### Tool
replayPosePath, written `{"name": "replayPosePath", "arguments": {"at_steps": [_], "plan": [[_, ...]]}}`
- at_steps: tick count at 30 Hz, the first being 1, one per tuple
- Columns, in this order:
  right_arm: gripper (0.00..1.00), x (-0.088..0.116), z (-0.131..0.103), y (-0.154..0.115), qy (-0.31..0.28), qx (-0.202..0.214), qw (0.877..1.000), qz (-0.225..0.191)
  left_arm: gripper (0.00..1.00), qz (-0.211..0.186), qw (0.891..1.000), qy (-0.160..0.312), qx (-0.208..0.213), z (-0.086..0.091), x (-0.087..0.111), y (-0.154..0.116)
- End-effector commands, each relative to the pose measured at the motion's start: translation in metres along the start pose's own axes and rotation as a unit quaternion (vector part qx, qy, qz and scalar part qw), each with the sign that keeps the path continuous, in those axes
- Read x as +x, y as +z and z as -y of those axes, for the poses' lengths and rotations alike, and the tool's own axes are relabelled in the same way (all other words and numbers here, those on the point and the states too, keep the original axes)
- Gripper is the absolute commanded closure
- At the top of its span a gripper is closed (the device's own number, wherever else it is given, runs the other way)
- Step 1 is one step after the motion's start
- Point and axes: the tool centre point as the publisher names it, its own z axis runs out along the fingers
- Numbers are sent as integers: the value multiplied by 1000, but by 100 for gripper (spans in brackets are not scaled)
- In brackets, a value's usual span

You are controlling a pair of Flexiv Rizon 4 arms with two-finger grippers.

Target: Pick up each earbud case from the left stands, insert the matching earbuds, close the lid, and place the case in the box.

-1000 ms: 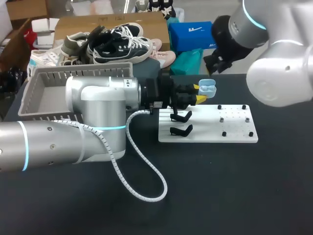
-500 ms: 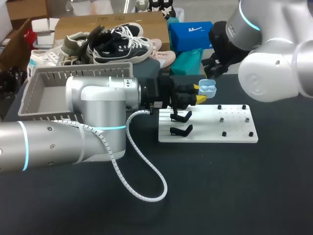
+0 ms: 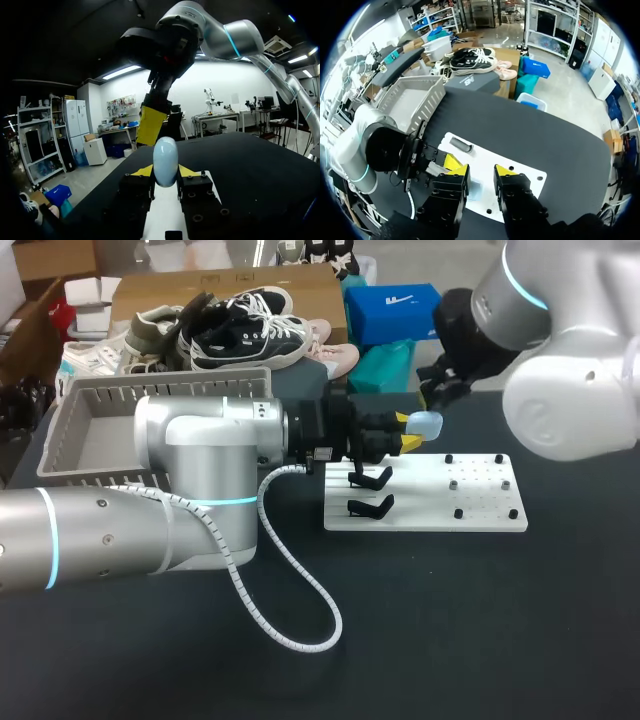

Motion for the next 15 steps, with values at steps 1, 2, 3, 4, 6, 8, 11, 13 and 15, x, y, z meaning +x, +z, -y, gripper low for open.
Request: {"name": "replayPosePath", "arguments": {"at_steps": [1, 2, 3, 4, 6, 8, 11, 13, 15], "plan": [[72, 12, 0, -8, 9, 7, 1000, 16, 100, 1, 1000, 1, 0, -1, 1, 0], [72, 13, 2, -12, 16, 5, 1000, 23, 100, 1, 1000, 1, 0, -1, 1, 0], [72, 15, 3, -15, 22, 4, 999, 28, 100, 1, 1000, 1, 0, -1, 1, 0], [72, 16, 5, -19, 27, 7, 999, 35, 100, 1, 1000, 1, 0, -1, 1, 0], [71, 19, 9, -27, 41, 10, 998, 46, 100, 1, 1000, 1, 0, -1, 1, 0], [71, 22, 13, -33, 53, 15, 997, 56, 100, -1, 1000, 5, -2, -2, -2, -3], [71, 31, 24, -41, 80, 22, 994, 66, 100, -11, 999, 25, -20, -6, -12, -25], [71, 35, 29, -42, 96, 24, 993, 66, 100, -17, 999, 33, -33, -9, -16, -39], [71, 42, 35, -43, 112, 28, 991, 65, 100, -34, 997, 45, -59, -12, -22, -63]]}}
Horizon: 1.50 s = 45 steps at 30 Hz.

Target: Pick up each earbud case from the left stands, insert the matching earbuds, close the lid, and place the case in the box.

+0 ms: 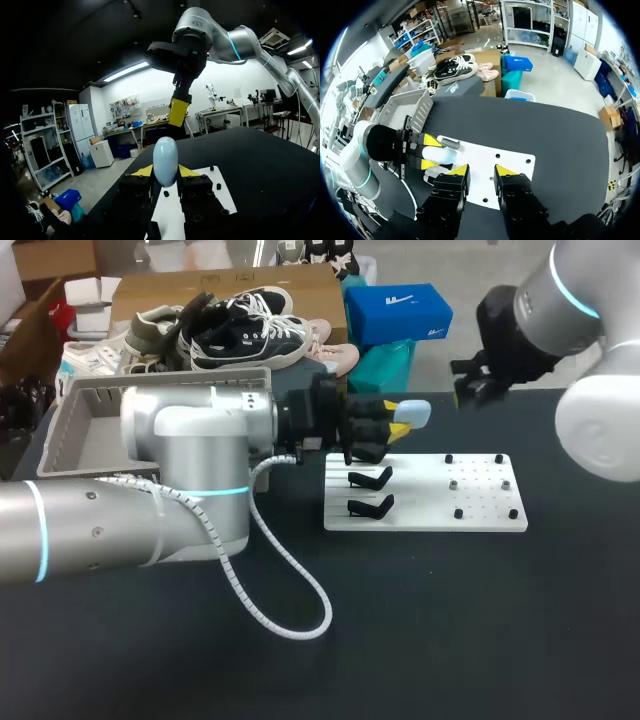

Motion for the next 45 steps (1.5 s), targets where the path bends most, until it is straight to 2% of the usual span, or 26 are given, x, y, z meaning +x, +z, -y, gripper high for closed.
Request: {"name": "replayPosePath", "arguments": {"at_steps": [1, 4, 10, 12, 17, 20, 24, 28, 35, 41, 45], "plan": [[71, 19, 9, -11, 18, 9, 999, 43, 100, -25, 999, 14, -43, 8, -17, -50], [71, 25, 13, -12, 31, 16, 999, 39, 100, -52, 995, 30, -84, 5, -23, -94], [72, 29, 13, -10, 40, 21, 998, 35, 100, -110, 982, 43, -145, 11, -38, -154], [73, 29, 12, -8, 41, 21, 998, 33, 100, -145, 975, 41, -162, 14, -41, -172], [73, 28, 7, -2, 41, 20, 999, 28, 100, -176, 967, 36, -180, 11, -43, -201], [73, 27, 6, 2, 41, 19, 999, 23, 100, -199, 961, 34, -187, 2, -44, -215], [75, 26, 6, 6, 41, 19, 999, 18, 100, -210, 957, 25, -198, -11, -40, -230], [76, 27, 8, 10, 44, 18, 999, 13, 100, -221, 953, 2, -205, -26, -21, -243], [76, 32, 12, 16, 49, 25, 998, 0, 100, -245, 948, -49, -196, -47, 23, -240], [77, 37, 16, 21, 55, 29, 998, -11, 100, -254, 945, -86, -189, -55, 64, -234], [78, 39, 19, 23, 59, 32, 998, -15, 100, -258, 941, -109, -192, -57, 82, -234]]}}
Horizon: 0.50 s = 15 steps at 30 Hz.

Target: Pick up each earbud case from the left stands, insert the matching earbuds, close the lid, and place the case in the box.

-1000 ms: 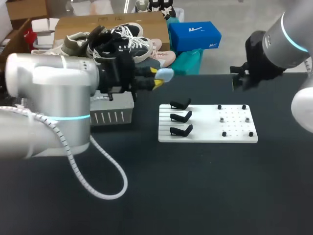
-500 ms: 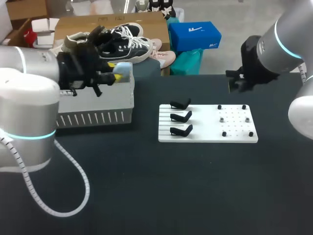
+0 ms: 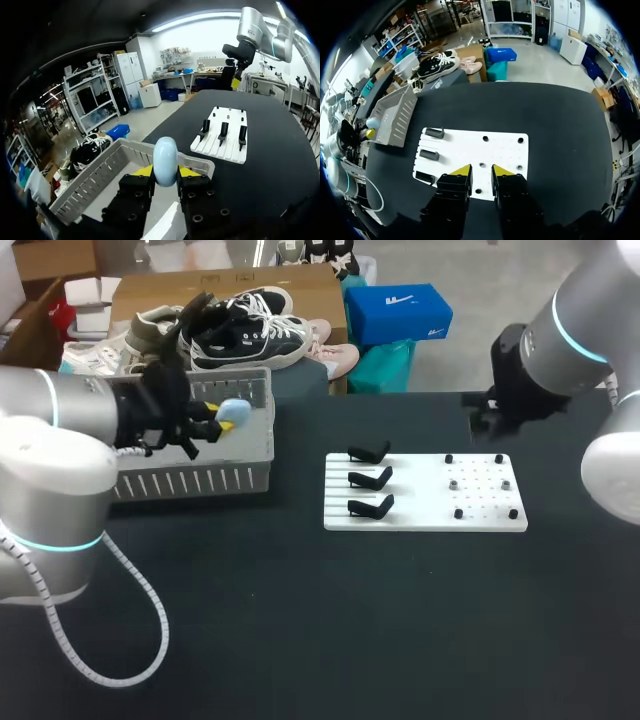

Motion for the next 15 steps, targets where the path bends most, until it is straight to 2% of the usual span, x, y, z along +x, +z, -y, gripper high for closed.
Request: {"name": "replayPosePath", "arguments": {"at_steps": [1, 5, 7, 8, 11, 15], "plan": [[78, 0, 1, 3, 3, 2, 1000, -4, 100, -19, 1000, -9, 8, -9, 8, 26], [79, 1, 2, 5, 5, 3, 1000, -6, 100, -20, 1000, -17, 10, -8, 11, 29], [79, 1, 2, 5, 6, 3, 1000, -7, 21, -22, 999, -27, 12, -10, 14, 28], [80, 1, 2, 5, 6, 3, 1000, -7, 0, -21, 999, -28, 11, -10, 15, 27], [80, 1, 3, 5, 8, 0, 1000, -3, 0, -1, 999, -32, 2, -11, 14, 18], [79, 1, 6, -1, 13, -7, 1000, 13, 0, 31, 999, -14, 9, -3, -10, 6]]}}
